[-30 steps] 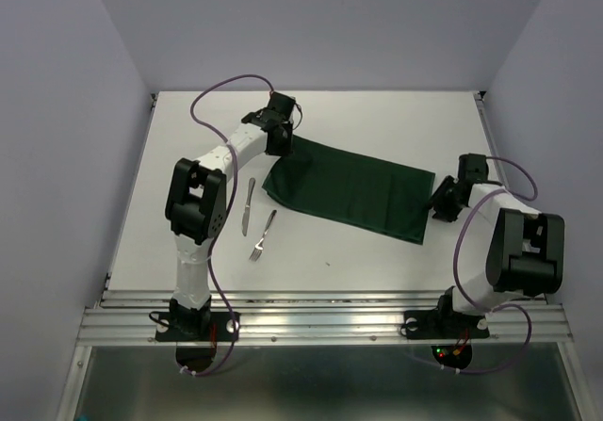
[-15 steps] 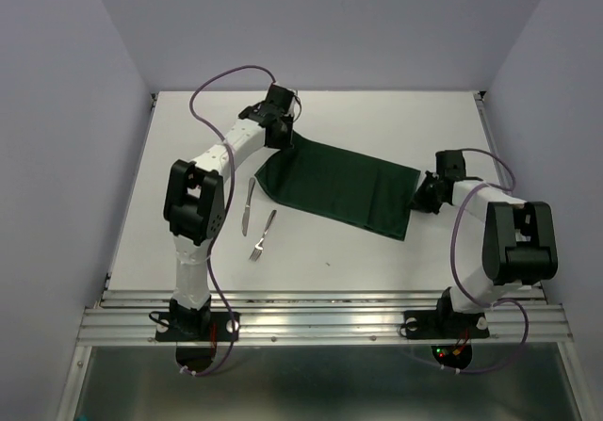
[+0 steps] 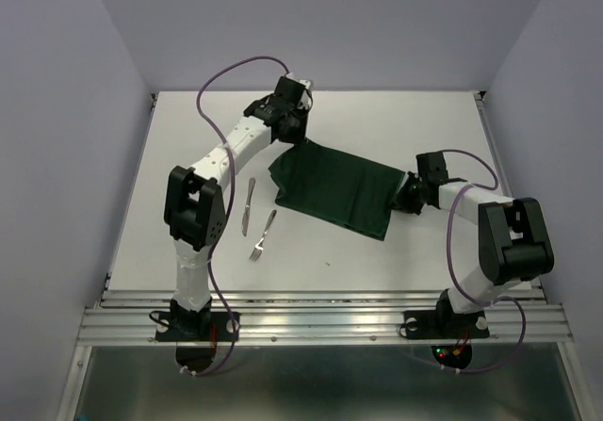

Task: Fold the napkin into a case and place the utensils inside
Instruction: Fold the rectangle-folded napkin at the center of the board.

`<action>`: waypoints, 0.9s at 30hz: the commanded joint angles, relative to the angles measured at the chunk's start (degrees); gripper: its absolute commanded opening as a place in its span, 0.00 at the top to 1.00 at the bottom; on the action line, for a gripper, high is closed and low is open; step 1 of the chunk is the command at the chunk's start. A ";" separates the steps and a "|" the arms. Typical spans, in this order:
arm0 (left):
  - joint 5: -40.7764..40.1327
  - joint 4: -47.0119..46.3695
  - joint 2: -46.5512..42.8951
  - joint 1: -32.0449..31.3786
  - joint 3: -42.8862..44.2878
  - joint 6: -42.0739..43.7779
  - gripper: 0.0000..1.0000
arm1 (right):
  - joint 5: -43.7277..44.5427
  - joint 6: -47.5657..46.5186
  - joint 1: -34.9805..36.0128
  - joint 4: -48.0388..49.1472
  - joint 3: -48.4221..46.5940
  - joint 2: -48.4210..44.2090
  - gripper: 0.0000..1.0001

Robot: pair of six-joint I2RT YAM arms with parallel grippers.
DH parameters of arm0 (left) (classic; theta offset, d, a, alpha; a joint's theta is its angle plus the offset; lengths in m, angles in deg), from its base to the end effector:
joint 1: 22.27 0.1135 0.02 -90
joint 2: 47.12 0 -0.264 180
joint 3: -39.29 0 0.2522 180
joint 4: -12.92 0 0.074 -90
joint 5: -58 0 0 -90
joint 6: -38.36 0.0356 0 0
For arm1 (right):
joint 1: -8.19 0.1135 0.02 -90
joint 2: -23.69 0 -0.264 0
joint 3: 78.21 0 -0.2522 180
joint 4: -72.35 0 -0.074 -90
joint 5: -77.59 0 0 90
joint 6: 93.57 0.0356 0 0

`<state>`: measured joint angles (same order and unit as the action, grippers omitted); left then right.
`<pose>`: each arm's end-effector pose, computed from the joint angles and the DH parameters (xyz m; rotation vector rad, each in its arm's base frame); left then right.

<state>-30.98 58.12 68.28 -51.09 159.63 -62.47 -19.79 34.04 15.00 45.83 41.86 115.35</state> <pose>0.4098 -0.2262 0.3029 0.3694 2.2729 -0.3813 0.2970 0.0401 0.1518 0.6548 2.5597 0.4417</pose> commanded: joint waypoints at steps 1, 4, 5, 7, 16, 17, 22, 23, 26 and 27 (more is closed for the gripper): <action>3.81 1.08 -3.16 -3.87 2.66 -3.84 1.00 | 1.66 1.24 1.01 -0.34 0.82 1.16 0.94; 4.87 0.38 -2.02 -5.98 2.66 -6.56 1.00 | 1.75 1.42 1.01 -0.25 0.47 1.42 0.94; 5.13 -0.06 -1.41 -6.51 2.66 -7.09 1.00 | 1.75 1.51 1.54 -0.25 0.38 1.51 0.94; 5.22 -0.33 -0.79 -7.92 2.75 -8.32 1.00 | 1.75 1.59 1.54 -0.17 0.38 1.59 0.94; 5.49 -2.00 2.46 -12.05 4.85 -13.34 1.00 | 1.93 1.77 1.54 0.62 1.08 1.95 0.94; 5.31 -1.91 2.90 -12.31 5.29 -13.51 1.00 | 1.93 1.77 1.54 0.62 1.08 1.86 0.94; 6.01 -2.44 5.98 -13.37 6.18 -15.36 1.00 | 1.93 1.68 1.54 0.89 1.35 2.30 0.94; 6.45 -2.61 6.51 -13.46 6.18 -15.62 1.00 | 1.93 1.51 1.54 0.98 1.26 2.39 0.94; 7.42 -3.31 8.18 -13.98 6.18 -17.12 1.00 | 1.58 1.59 1.54 1.33 1.35 2.82 0.94; 7.77 -3.49 9.05 -14.07 6.27 -17.64 1.00 | 1.49 1.59 1.54 1.41 1.35 2.91 0.94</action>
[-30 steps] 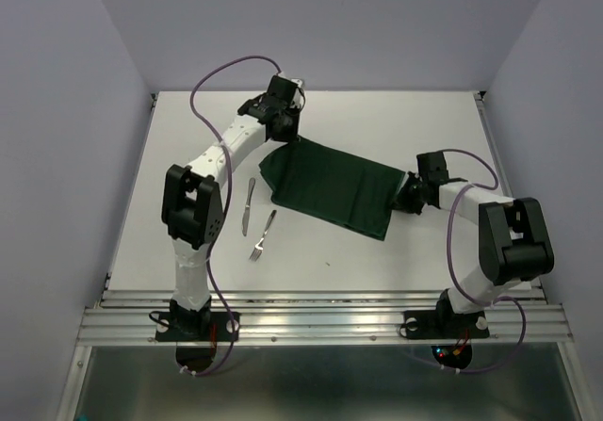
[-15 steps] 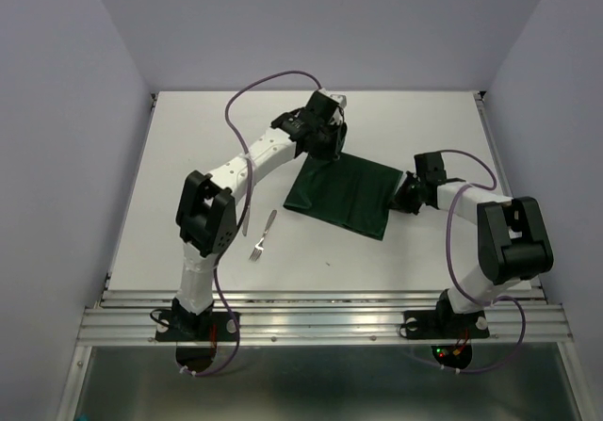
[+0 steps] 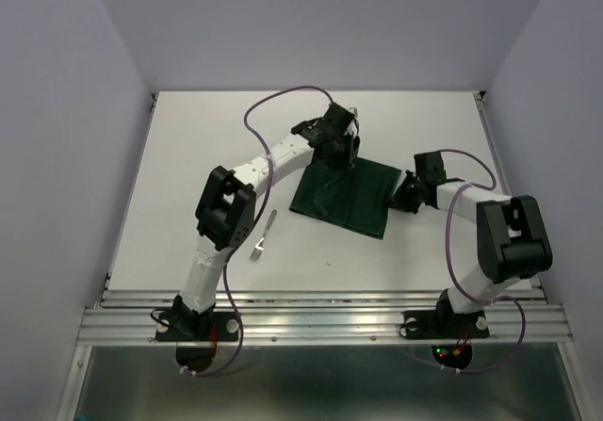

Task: Fold the napkin into a case and place the utensils inside
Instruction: Fold the rectangle-folded napkin at the center of the board.

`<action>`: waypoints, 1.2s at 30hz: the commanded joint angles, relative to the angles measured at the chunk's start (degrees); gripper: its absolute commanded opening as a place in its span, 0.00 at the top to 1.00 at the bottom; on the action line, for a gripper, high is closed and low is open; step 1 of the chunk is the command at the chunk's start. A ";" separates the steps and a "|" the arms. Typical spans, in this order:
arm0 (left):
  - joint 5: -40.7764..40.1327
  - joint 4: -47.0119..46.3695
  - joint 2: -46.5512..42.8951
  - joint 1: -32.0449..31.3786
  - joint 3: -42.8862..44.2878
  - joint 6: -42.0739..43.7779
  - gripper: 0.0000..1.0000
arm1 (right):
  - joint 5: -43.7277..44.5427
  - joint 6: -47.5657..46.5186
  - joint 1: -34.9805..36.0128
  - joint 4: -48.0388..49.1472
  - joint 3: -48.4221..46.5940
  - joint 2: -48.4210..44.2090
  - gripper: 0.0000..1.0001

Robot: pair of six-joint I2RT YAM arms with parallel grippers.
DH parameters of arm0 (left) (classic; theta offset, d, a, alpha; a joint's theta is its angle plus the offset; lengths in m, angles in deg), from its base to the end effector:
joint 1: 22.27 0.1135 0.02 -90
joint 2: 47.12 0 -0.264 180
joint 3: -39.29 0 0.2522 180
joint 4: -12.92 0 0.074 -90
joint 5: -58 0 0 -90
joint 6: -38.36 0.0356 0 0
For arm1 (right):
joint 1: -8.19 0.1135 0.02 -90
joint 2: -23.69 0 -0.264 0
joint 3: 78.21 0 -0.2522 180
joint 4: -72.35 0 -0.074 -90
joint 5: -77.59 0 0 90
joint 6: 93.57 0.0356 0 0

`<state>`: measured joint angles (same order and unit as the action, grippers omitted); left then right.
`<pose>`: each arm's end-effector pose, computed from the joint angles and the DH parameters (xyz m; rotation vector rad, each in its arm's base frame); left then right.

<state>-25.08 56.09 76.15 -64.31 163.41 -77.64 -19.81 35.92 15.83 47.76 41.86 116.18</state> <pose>0.3669 -0.3366 0.2644 0.4015 2.3867 -0.7194 0.3000 0.0449 0.1497 0.6729 2.5409 0.4655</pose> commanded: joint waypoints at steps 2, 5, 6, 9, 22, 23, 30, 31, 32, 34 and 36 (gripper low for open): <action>2.75 -1.64 1.98 -1.02 2.48 -3.35 1.00 | 1.34 -0.28 0.71 -0.42 1.44 2.26 0.94; 3.01 -1.72 3.38 -1.11 2.75 -5.11 1.00 | 1.25 -0.37 0.71 -0.33 1.61 2.26 0.94; 3.19 -1.64 3.91 -1.20 2.84 -5.38 1.00 | 1.33 -0.37 0.71 -0.24 1.87 2.08 0.94; 3.63 -1.37 4.62 -1.20 3.71 -6.61 1.00 | 1.25 -0.37 0.71 -0.07 2.31 2.08 0.94; 5.56 -1.11 5.50 -1.20 7.06 -9.77 1.00 | 1.60 -0.37 0.71 0.28 3.19 1.91 0.94; 5.91 -1.28 5.41 -1.29 7.14 -10.21 1.00 | 1.60 -0.37 0.71 0.37 3.46 1.99 0.93; 7.85 -1.37 5.85 -2.08 8.81 -12.14 1.00 | 1.42 -0.20 0.71 0.81 3.81 1.99 0.93; 8.28 -1.63 6.02 -2.17 8.81 -12.67 1.00 | 1.33 -0.20 1.23 0.81 3.72 1.99 0.94; 8.46 -1.72 6.29 -2.25 8.90 -12.85 1.00 | 1.42 -0.20 1.24 0.72 3.72 1.99 0.94; 9.16 -1.90 6.73 -2.34 8.99 -13.63 1.00 | 1.33 -0.20 1.24 0.81 3.63 1.91 0.94; 9.52 -2.16 7.08 -2.52 8.99 -14.16 1.00 | 1.33 -0.29 1.24 0.72 3.55 1.99 0.93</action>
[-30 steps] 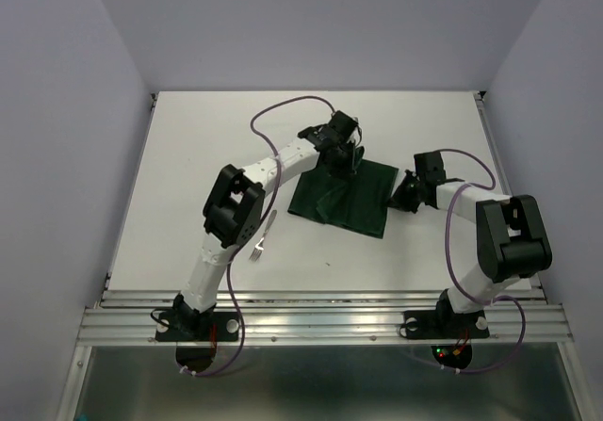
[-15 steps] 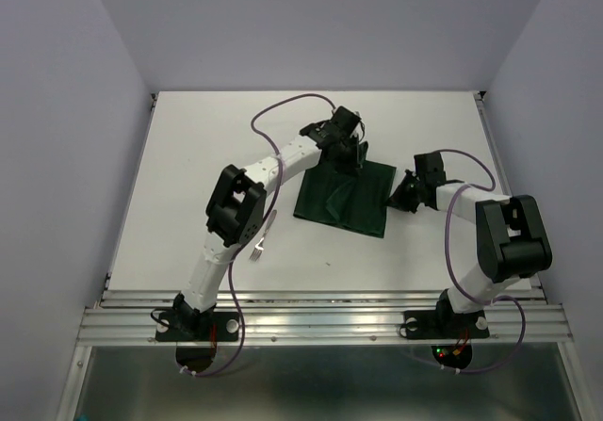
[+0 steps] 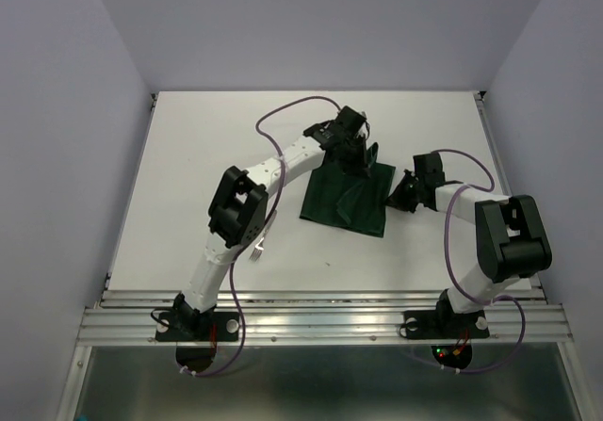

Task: Fold the napkin into a case and place the utensils inside
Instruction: Fold the rectangle-folded napkin at the center of the board.

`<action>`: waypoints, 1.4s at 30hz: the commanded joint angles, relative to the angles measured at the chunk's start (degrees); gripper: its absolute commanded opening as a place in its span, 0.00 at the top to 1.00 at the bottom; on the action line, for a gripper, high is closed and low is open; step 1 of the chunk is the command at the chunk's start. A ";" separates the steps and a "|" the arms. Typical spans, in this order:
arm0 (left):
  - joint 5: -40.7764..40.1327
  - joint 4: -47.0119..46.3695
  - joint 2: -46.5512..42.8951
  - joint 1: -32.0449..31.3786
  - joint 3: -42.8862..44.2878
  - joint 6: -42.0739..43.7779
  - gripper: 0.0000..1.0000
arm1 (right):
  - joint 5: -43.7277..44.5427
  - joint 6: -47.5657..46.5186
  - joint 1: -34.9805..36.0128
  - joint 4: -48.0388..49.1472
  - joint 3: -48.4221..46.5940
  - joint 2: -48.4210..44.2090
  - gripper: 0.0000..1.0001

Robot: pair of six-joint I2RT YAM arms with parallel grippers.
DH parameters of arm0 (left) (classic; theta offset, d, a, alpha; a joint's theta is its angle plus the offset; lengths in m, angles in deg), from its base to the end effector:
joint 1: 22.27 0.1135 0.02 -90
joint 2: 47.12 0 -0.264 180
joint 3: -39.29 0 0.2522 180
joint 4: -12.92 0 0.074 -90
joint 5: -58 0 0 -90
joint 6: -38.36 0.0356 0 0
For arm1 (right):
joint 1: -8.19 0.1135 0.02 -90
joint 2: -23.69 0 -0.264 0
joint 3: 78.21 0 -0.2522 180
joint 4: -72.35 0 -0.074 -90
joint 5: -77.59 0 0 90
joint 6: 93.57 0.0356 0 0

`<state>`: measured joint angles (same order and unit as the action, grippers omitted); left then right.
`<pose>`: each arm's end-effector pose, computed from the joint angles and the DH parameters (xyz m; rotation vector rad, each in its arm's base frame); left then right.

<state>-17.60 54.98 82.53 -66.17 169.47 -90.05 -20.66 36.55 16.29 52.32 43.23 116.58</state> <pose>0.3699 -0.3682 0.2472 0.2604 2.4775 -0.9734 0.3015 0.0481 0.1462 0.6552 2.5008 0.5095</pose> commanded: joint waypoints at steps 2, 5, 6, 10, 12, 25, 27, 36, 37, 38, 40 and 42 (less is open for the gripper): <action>2.04 -1.22 0.96 -0.75 3.11 -2.28 1.00 | 2.27 -1.01 0.78 -3.84 2.17 1.60 0.94; 2.04 -1.22 1.40 -0.75 3.64 -2.81 1.00 | 2.28 -1.01 0.78 -3.85 2.26 1.69 0.94; 2.04 -1.14 1.75 -0.75 3.81 -3.07 1.00 | 2.36 -1.01 0.78 -3.85 2.26 1.69 0.94; 2.39 -1.75 2.37 -0.75 3.90 -4.47 1.00 | 2.36 -1.01 0.78 -3.85 2.43 1.69 0.94; 2.66 -2.45 2.80 -0.75 3.90 -5.44 1.00 | 2.36 -1.09 0.78 -3.76 2.43 1.87 0.93; 5.56 -4.65 5.18 -0.92 4.61 -9.49 1.00 | 2.63 -1.09 0.78 -3.76 2.96 1.51 0.93; 5.82 -4.74 5.27 -1.01 4.43 -9.75 1.00 | 2.63 -1.09 0.78 -3.76 2.96 1.60 0.93; 7.67 -6.32 5.18 -1.54 4.17 -11.59 1.00 | 2.54 -1.09 0.78 -3.67 2.87 1.69 0.93; 7.84 -6.41 5.27 -1.54 4.08 -11.77 1.00 | 2.63 -1.09 0.78 -3.76 2.87 1.69 0.93; 8.10 -6.50 5.35 -1.63 4.16 -12.21 1.00 | 2.54 -1.09 0.78 -3.76 2.87 1.69 0.93; 8.37 -6.76 5.62 -1.63 3.99 -12.56 1.00 | 2.45 -1.09 0.78 -3.76 2.78 1.69 0.93; 8.37 -7.55 5.53 -1.72 3.29 -13.26 1.00 | 2.45 -1.09 0.78 -3.76 2.70 1.69 0.93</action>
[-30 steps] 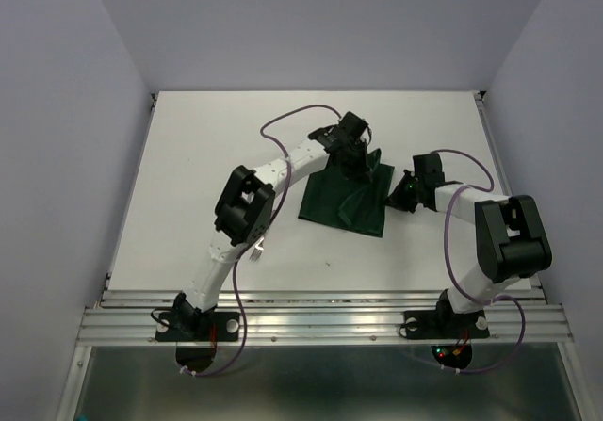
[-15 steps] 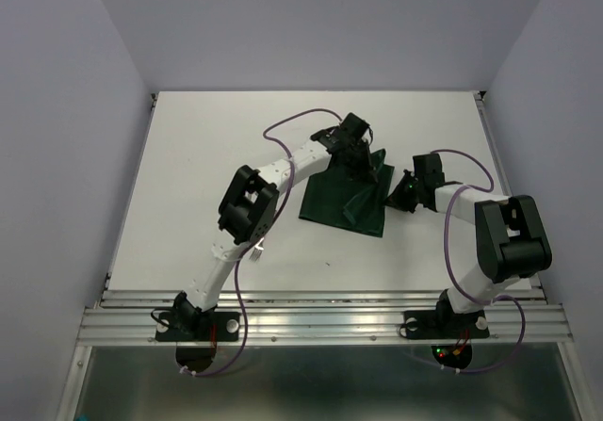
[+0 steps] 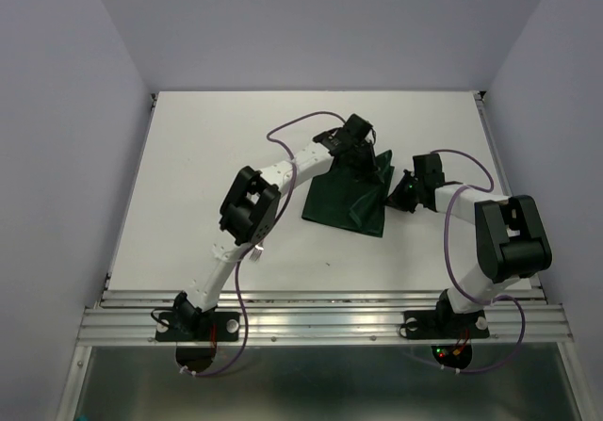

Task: Fold the napkin into a case and place the utensils inside
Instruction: Fold the rectangle-folded napkin at the center of the board.

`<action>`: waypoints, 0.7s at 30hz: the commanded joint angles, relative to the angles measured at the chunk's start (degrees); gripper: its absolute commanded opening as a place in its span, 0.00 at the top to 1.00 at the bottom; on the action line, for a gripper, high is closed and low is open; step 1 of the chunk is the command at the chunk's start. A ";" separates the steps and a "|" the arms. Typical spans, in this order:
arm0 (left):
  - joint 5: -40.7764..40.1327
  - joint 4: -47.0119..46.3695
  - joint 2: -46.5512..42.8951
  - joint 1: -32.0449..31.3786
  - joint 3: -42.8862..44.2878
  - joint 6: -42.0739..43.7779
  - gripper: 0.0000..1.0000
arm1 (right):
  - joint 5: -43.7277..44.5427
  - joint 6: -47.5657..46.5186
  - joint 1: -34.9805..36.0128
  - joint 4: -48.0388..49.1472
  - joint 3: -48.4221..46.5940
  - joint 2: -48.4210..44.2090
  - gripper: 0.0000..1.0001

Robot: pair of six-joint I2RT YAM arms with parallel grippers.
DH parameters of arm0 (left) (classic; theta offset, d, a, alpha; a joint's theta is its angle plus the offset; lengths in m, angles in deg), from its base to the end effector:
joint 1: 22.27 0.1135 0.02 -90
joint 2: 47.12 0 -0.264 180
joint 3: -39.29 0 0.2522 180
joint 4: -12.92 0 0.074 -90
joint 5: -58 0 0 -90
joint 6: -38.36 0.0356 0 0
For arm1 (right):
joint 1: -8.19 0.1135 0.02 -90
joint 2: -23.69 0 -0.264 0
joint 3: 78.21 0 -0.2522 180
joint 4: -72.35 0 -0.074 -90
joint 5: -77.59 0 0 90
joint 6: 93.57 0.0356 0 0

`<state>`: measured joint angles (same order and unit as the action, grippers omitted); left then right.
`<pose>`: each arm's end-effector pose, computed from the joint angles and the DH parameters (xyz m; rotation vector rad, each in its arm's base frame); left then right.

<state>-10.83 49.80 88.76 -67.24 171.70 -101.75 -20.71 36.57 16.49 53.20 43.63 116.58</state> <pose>0.3750 -0.3928 0.2126 0.1061 2.5624 -1.1943 0.3010 0.0491 0.1453 0.6482 2.4947 0.5152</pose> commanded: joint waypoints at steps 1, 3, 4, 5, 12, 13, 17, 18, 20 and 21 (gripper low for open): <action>1.77 -2.55 -0.70 -0.64 0.80 -1.75 1.00 | 2.49 -1.12 0.58 -4.63 2.30 1.60 0.93; 1.95 -2.90 -0.26 -0.56 0.71 -2.19 1.00 | 2.49 -1.20 0.58 -4.63 2.39 1.51 0.93; 2.12 -2.90 -0.17 -0.56 0.71 -2.27 1.00 | 2.58 -1.20 0.58 -4.54 2.39 1.51 0.93; 2.12 -3.07 -0.08 -0.56 0.71 -2.36 1.00 | 2.49 -1.29 0.58 -4.63 2.39 1.51 0.93; 2.47 -3.86 0.88 -0.56 0.88 -3.68 1.00 | 2.49 -1.38 0.58 -4.63 2.74 1.25 0.93; 2.47 -3.95 1.15 -0.56 0.88 -3.77 1.00 | 2.49 -1.29 0.58 -4.63 2.74 1.34 0.93; 2.91 -4.39 1.41 -0.64 0.97 -4.65 1.00 | 2.58 -1.38 0.58 -4.63 2.92 1.16 0.93; 3.09 -4.57 1.50 -0.56 0.97 -4.82 1.00 | 2.58 -1.38 0.58 -4.63 2.92 1.16 0.93; 3.27 -5.01 1.67 -0.64 1.14 -5.09 1.00 | 2.67 -1.38 0.58 -4.63 2.92 1.16 0.93; 3.35 -5.01 1.68 -0.56 1.23 -5.09 1.00 | 2.58 -1.47 0.58 -4.54 2.92 1.16 0.93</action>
<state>-8.99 46.76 90.92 -67.53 171.70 -105.97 -20.73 36.55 16.51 53.61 43.96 116.40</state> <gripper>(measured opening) 0.091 0.068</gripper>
